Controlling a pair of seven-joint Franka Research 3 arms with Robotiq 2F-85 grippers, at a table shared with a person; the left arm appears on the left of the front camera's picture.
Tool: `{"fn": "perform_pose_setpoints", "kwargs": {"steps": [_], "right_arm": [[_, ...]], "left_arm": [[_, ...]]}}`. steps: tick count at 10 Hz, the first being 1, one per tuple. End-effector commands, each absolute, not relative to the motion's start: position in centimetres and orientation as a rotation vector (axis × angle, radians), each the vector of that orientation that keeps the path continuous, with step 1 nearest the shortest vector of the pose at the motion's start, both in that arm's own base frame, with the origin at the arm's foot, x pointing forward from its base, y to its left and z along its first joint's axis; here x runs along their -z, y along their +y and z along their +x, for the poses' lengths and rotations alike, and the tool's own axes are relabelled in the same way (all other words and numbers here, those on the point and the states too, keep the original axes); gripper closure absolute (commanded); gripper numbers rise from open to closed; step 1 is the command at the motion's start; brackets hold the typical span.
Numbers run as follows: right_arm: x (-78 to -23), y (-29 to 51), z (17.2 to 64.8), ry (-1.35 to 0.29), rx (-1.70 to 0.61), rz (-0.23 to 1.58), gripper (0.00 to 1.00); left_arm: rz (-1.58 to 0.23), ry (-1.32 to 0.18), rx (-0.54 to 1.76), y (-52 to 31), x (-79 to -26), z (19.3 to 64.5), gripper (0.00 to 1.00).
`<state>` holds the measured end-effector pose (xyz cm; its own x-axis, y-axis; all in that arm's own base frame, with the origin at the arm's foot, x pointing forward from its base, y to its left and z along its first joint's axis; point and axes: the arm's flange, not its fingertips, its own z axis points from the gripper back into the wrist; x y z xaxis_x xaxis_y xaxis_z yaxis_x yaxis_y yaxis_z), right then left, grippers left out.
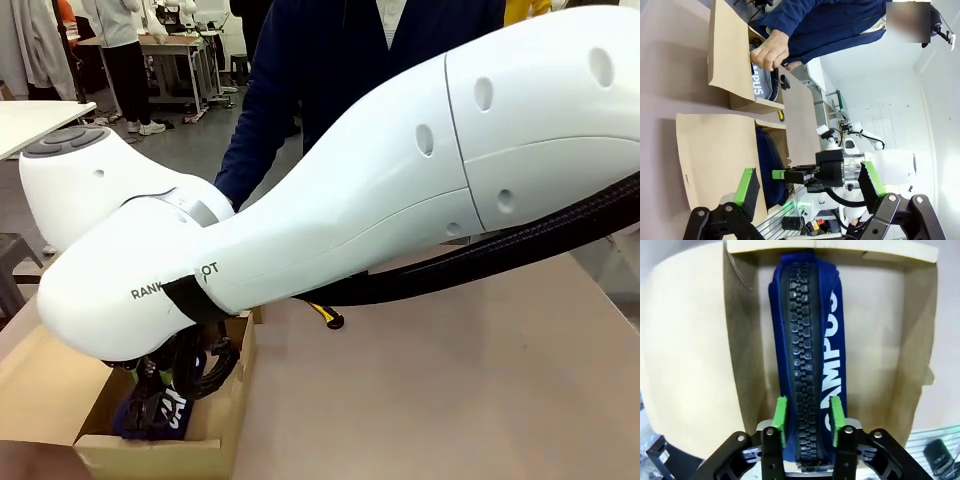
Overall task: Place items inside the box.
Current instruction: Pick up a Pencil pouch or Stapler and place it inside the Mailer Box closest to the robot.
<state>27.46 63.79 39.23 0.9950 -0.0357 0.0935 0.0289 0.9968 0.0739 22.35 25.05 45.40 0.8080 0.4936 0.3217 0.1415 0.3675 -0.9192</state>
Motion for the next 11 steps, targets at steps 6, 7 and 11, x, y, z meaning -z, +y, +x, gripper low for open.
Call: {"fn": "perform_pose_setpoints", "kwargs": {"steps": [6,7,11], "right_arm": [[-40.2,61.9,26.0,-0.144,0.005,0.124,0.00],[-42.1,60.4,25.6,-0.146,-0.050,0.135,0.00],[-50.1,44.7,22.9,0.067,-0.411,0.205,0.00]], "left_arm": [[-1.204,-0.646,-0.230,25.0,-45.6,22.4,0.00],[-1.204,-0.646,-0.230,25.0,-45.6,22.4,0.00],[-1.204,-0.646,-0.230,25.0,-45.6,22.4,0.00]]}}
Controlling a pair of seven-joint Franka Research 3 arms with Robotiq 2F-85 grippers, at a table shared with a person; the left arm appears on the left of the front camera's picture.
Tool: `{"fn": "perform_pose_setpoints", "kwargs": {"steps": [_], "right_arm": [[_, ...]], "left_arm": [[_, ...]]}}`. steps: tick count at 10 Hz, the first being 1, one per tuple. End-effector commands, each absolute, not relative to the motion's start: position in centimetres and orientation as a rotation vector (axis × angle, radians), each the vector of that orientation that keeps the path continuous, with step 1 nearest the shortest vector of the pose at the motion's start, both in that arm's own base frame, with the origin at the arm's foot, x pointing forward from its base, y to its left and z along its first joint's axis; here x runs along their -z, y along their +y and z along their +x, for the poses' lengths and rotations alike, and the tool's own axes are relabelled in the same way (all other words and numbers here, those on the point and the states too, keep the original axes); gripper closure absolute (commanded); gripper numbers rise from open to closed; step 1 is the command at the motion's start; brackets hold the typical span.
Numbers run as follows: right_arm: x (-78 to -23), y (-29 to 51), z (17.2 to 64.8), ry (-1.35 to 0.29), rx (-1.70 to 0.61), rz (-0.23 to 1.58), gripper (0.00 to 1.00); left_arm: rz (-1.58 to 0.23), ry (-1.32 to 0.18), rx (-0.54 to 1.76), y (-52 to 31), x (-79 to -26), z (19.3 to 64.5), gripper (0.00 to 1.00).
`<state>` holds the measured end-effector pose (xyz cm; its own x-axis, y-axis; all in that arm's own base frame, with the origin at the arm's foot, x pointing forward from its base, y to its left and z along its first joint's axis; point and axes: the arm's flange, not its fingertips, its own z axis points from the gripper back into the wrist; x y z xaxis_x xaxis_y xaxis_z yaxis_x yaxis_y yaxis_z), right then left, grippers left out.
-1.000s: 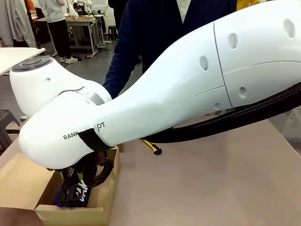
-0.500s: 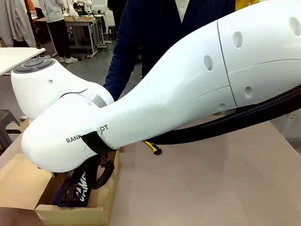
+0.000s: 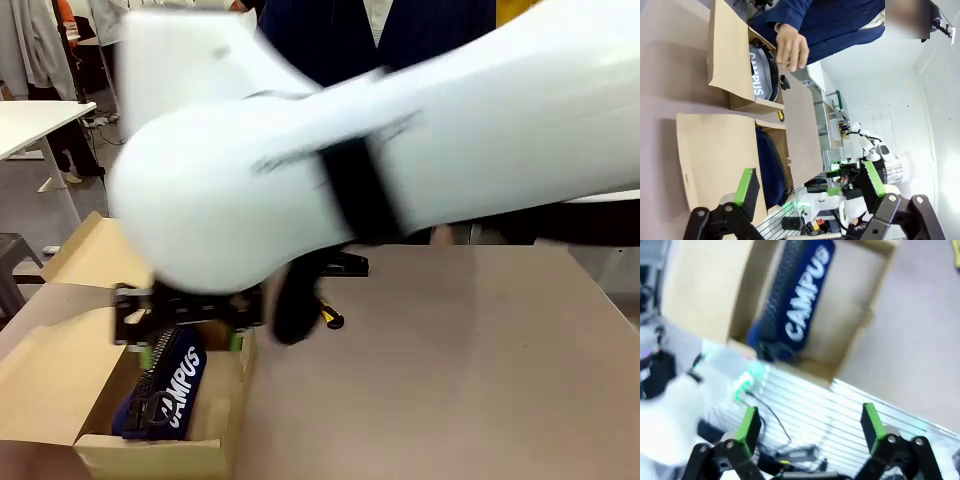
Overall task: Place items inside the box.
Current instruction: Pick up a Pencil pouch or Stapler and place it inside the Mailer Box closest to the robot.
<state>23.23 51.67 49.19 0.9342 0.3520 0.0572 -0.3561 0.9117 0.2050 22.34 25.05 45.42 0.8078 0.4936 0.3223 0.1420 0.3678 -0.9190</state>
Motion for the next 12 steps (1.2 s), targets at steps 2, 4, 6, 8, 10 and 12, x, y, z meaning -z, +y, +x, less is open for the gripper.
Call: {"fn": "perform_pose_setpoints", "kwargs": {"steps": [2,4,6,8,10,12], "right_arm": [[-49.6,40.4,20.7,-0.008,-0.127,0.034,0.00],[-50.1,47.0,22.4,0.024,-0.400,0.217,0.00],[-50.2,43.2,21.2,0.009,-0.340,0.156,0.00],[-53.5,35.5,22.9,-0.044,-0.246,0.368,0.00],[-54.3,23.8,23.2,0.047,-0.111,0.606,0.00],[-52.6,13.2,21.8,0.030,0.066,0.874,0.00]], "left_arm": [[-1.204,-0.646,-0.230,25.0,-45.6,22.4,0.00],[-1.204,-0.646,-0.230,25.0,-45.6,22.4,0.00],[-1.204,-0.646,-0.230,25.0,-45.6,22.4,0.00],[-1.204,-0.646,-0.230,25.0,-45.6,22.4,0.00],[-1.204,-0.646,-0.230,25.0,-45.6,22.4,0.00],[-1.204,-0.646,-0.230,25.0,-45.6,22.4,0.00]]}}
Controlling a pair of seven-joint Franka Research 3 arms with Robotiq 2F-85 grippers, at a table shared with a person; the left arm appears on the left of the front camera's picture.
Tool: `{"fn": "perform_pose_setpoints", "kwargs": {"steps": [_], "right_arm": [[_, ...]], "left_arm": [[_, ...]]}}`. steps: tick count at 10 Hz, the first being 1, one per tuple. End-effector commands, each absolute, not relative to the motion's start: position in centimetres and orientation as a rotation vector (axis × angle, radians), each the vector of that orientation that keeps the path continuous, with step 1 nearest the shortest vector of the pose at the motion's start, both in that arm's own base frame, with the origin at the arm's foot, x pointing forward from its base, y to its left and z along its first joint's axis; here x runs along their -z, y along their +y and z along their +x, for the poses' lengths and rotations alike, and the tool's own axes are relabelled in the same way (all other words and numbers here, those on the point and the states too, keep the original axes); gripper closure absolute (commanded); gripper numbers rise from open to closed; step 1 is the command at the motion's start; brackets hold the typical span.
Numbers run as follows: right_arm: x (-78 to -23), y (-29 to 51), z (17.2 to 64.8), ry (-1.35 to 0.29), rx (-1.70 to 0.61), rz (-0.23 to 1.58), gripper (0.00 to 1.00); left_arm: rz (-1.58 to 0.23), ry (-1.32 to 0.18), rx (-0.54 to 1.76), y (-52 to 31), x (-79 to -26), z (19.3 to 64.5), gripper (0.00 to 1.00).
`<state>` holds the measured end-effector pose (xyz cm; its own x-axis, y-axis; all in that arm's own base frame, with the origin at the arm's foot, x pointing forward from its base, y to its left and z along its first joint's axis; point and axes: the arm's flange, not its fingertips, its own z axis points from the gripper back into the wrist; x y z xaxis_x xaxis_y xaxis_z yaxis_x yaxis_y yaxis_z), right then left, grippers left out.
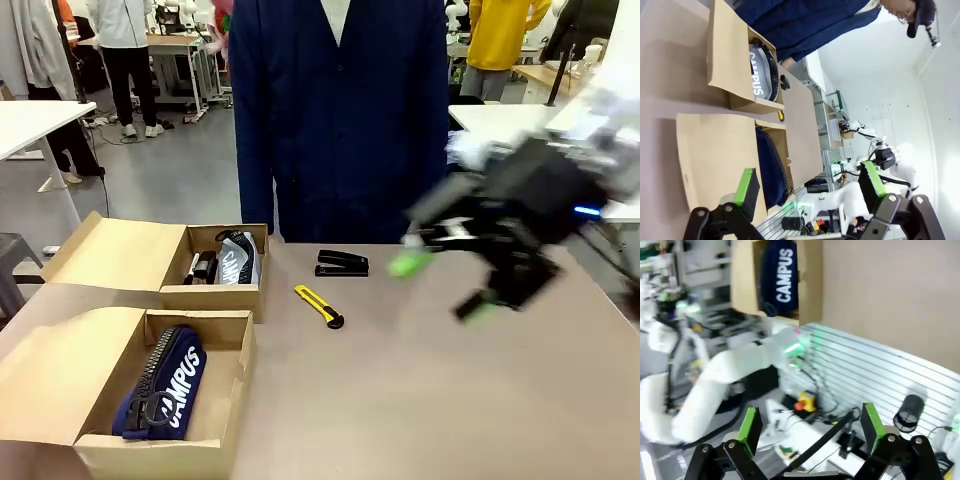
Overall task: Place items inside the box.
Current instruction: Pick up a Pencil pouch or Stapler and place it inside the Mailer Box closest to the robot.
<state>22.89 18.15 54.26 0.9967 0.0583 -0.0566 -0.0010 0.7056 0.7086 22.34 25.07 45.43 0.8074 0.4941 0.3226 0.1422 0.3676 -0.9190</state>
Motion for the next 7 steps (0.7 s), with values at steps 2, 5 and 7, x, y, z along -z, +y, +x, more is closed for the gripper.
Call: {"fn": "perform_pose_setpoints", "kwargs": {"steps": [2,5,7], "right_arm": [[-50.3,5.4,18.9,0.035,0.173,0.960,0.00],[-45.6,-2.4,12.9,0.026,0.060,1.062,0.00],[-41.6,-1.7,10.2,0.245,-0.073,0.848,0.00]], "left_arm": [[-1.204,-0.646,-0.230,25.0,-45.6,22.4,0.00],[-1.204,-0.646,-0.230,25.0,-45.6,22.4,0.00],[-1.204,-0.646,-0.230,25.0,-45.6,22.4,0.00]]}}
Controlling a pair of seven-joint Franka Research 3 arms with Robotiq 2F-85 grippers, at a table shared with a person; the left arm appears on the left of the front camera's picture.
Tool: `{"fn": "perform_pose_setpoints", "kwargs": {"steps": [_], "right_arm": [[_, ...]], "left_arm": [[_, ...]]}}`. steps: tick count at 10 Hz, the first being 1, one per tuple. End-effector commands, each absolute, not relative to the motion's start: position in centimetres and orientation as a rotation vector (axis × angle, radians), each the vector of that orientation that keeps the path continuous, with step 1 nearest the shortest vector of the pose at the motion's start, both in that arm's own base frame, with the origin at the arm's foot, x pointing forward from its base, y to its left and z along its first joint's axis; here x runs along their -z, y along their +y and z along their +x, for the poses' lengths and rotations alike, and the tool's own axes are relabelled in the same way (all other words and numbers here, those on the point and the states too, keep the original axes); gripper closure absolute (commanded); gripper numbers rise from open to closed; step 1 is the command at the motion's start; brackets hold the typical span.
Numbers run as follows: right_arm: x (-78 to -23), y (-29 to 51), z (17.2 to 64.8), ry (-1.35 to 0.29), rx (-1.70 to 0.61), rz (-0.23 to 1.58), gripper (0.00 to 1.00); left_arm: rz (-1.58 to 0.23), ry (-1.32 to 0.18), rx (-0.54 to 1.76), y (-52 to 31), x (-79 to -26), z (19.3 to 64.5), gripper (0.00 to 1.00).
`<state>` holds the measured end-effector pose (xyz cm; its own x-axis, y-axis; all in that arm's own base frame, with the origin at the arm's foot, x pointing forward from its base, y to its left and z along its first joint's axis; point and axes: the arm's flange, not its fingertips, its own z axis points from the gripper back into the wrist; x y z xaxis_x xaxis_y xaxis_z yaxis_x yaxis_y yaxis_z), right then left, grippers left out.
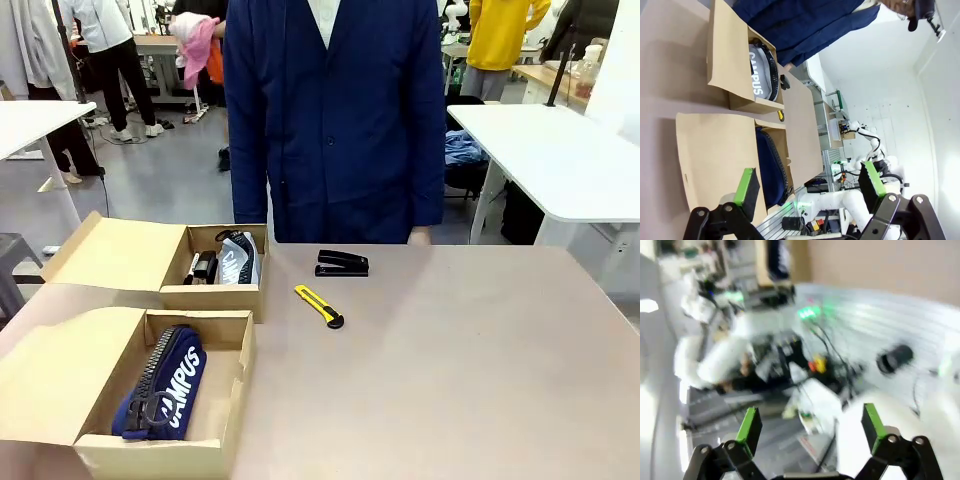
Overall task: Place items inside the box.
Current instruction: Pick up a Pencil pouch or Stapler and place it inside the Mailer Box closest to the robot.
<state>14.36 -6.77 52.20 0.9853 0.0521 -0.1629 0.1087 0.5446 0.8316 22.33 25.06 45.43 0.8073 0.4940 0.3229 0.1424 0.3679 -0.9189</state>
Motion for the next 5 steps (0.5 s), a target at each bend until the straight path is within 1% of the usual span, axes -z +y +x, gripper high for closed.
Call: {"fn": "perform_pose_setpoints", "kwargs": {"steps": [1,2,3,5], "right_arm": [[-41.2,0.2,10.2,0.323,-0.158,0.722,0.00],[-41.9,2.5,12.5,0.289,-0.144,0.560,0.00],[-50.6,-6.8,12.9,0.297,-0.025,0.897,0.00],[-50.6,-6.8,12.9,0.297,-0.025,0.897,0.00]], "left_arm": [[-1.204,-0.646,-0.230,25.0,-45.6,22.4,0.00],[-1.204,-0.646,-0.230,25.0,-45.6,22.4,0.00],[-1.204,-0.646,-0.230,25.0,-45.6,22.4,0.00],[-1.204,-0.646,-0.230,25.0,-45.6,22.4,0.00]]}}
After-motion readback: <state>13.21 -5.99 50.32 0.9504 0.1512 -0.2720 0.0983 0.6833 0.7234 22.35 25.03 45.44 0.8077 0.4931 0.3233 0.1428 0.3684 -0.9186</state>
